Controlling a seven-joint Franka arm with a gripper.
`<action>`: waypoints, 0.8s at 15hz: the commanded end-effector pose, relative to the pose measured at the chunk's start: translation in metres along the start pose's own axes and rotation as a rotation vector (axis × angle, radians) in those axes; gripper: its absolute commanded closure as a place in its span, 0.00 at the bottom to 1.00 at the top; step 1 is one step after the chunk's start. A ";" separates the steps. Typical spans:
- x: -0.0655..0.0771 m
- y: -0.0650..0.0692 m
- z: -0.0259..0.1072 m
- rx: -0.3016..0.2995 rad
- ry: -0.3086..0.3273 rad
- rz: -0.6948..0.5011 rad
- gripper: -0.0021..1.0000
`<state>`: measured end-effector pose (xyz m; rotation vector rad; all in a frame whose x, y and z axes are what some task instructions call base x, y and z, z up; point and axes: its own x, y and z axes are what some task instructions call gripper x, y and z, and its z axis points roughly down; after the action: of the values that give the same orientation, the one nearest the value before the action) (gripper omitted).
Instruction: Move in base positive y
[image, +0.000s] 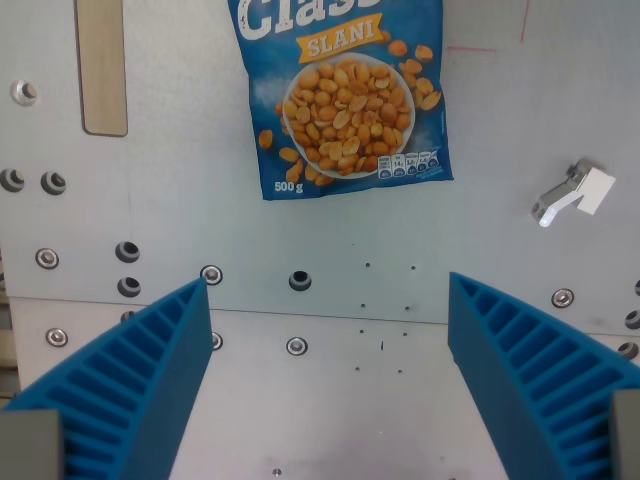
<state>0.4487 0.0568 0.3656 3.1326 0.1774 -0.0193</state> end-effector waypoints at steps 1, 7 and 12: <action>0.001 -0.005 -0.003 0.000 0.007 0.000 0.00; 0.008 -0.035 -0.003 0.000 0.007 0.000 0.00; 0.014 -0.060 -0.003 0.000 0.007 0.000 0.00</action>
<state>0.4490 0.1132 0.3646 3.1375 0.1990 0.0174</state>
